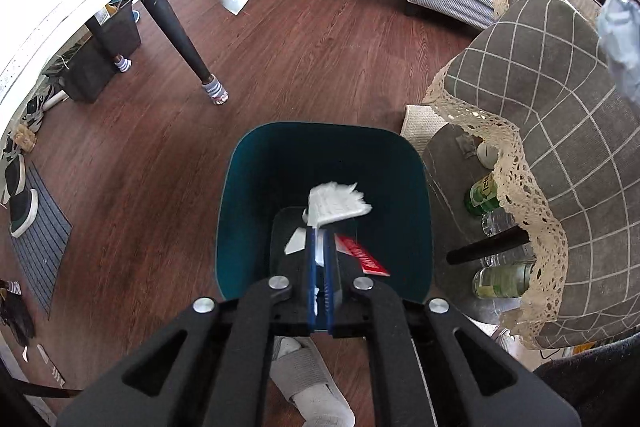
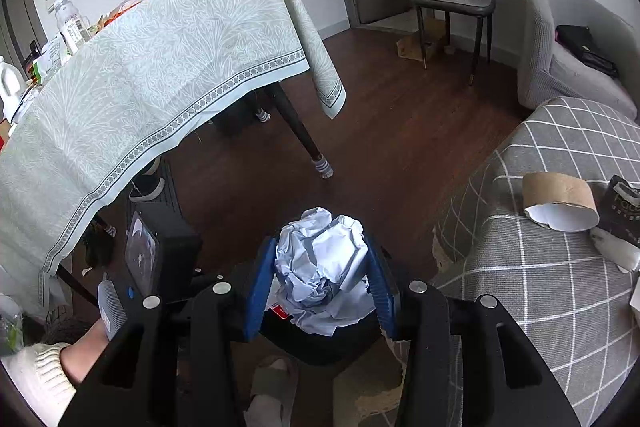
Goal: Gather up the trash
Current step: 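Carry both held papers over the teal bin and open both tools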
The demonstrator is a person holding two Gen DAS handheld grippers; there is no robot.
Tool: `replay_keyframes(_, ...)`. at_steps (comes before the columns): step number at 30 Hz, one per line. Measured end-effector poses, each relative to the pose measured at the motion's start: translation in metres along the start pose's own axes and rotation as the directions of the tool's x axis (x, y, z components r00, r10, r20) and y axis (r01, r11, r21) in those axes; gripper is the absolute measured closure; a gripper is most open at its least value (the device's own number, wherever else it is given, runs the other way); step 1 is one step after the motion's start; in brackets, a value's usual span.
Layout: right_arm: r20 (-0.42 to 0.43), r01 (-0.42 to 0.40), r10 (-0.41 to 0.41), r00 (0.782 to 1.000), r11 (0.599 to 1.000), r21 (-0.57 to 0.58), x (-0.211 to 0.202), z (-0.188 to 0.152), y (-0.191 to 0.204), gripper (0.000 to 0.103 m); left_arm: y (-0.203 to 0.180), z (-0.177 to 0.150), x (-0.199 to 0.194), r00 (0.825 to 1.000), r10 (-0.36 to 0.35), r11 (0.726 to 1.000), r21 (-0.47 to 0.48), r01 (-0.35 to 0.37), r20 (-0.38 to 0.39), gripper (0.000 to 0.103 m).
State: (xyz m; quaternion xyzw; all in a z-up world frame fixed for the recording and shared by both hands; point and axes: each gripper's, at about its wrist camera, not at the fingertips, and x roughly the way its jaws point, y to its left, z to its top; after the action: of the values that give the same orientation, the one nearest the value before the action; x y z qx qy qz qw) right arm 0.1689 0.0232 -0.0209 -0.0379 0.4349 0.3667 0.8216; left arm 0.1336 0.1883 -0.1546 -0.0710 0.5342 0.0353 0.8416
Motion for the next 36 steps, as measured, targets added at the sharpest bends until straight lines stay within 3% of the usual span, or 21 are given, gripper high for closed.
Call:
replay_keyframes(2,-0.020,0.002,-0.002,1.000,1.000,0.001,0.011,0.000,0.003,0.058,0.005,-0.002,-0.003,1.000,-0.011,1.000,0.000,0.011,0.016,0.062)
replay_keyframes(6,-0.055,0.001,-0.001,0.998,1.000,0.001,0.030,-0.001,0.008,0.058,0.012,-0.007,-0.008,0.999,-0.007,1.000,0.015,0.006,0.044,0.060)
replay_keyframes(17,-0.160,-0.003,0.010,0.987,0.999,0.046,0.086,-0.009,0.012,0.058,0.038,-0.010,-0.039,0.990,-0.020,1.000,-0.006,0.021,0.143,0.029)
replay_keyframes(29,-0.270,-0.010,0.043,0.962,0.992,0.123,0.146,-0.032,0.008,0.057,0.058,-0.002,-0.097,0.953,0.006,1.000,-0.029,0.003,0.304,0.027)
replay_keyframes(36,-0.361,0.039,-0.009,0.933,0.997,0.074,0.183,-0.053,0.010,0.056,0.061,0.007,-0.123,0.932,-0.021,0.998,-0.040,0.038,0.363,0.041)
